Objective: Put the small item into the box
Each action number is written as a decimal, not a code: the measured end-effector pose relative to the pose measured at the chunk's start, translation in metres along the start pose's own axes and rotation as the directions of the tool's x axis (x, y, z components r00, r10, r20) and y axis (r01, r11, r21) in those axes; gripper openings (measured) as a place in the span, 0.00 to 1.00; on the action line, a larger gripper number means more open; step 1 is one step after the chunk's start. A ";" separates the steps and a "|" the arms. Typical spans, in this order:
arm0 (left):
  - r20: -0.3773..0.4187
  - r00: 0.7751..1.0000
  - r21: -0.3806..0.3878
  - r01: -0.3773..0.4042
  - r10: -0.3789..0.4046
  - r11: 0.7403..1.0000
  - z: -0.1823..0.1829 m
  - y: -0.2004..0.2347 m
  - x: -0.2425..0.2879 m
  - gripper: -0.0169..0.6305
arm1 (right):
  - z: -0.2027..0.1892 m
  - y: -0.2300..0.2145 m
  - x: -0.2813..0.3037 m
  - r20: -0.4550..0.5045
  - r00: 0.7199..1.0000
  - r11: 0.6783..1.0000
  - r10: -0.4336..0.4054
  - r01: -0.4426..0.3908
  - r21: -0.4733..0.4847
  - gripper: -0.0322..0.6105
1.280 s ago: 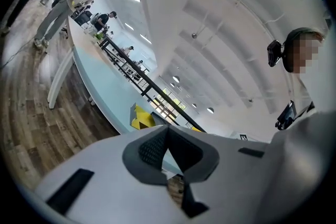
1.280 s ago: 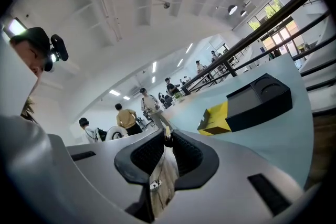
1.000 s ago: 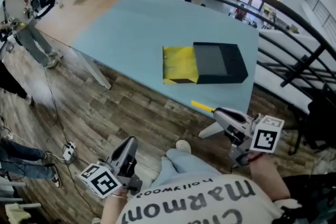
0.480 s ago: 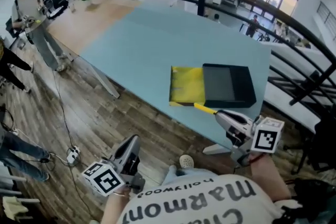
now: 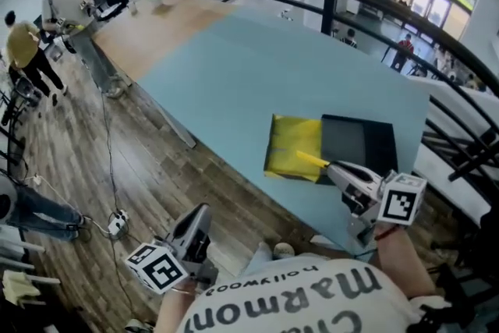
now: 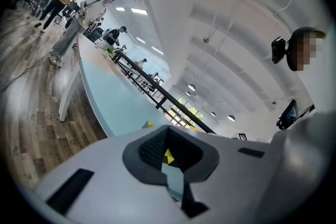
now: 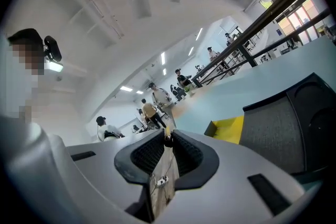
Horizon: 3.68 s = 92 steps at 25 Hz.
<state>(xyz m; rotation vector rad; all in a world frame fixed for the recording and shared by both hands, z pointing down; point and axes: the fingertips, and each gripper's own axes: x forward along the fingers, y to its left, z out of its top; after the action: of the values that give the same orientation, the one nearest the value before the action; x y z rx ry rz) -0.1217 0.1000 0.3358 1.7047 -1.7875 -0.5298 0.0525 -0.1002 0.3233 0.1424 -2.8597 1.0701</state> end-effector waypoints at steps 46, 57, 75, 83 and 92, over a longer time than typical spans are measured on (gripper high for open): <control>-0.131 0.990 -0.044 -0.064 0.058 0.997 0.014 0.031 0.120 0.03 | -0.008 -0.128 0.078 -0.197 0.972 0.991 -0.130 0.133 0.000 0.16; -0.250 0.967 -0.018 0.054 -0.057 0.998 0.025 0.032 0.172 0.03 | -0.011 -0.149 0.067 -0.168 0.954 0.964 -0.249 0.260 0.048 0.16; -0.415 0.885 -0.056 0.205 -0.209 0.977 0.033 0.049 0.232 0.03 | -0.013 -0.160 0.086 -0.126 0.913 0.913 -0.389 0.400 0.078 0.16; -0.490 0.829 -0.095 0.256 -0.270 0.962 0.026 0.057 0.253 0.03 | -0.015 -0.162 0.097 -0.127 0.888 0.886 -0.442 0.454 0.090 0.16; -0.546 0.768 -0.142 0.309 -0.335 0.940 0.025 0.068 0.271 0.03 | -0.023 -0.160 0.113 -0.161 0.851 0.852 -0.501 0.517 0.083 0.16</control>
<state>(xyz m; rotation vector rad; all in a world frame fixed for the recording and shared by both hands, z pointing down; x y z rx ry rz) -0.1865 -0.1648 0.4033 1.8983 -1.0577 -0.1599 -0.0403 -0.2120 0.4573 0.7619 -2.4143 1.0807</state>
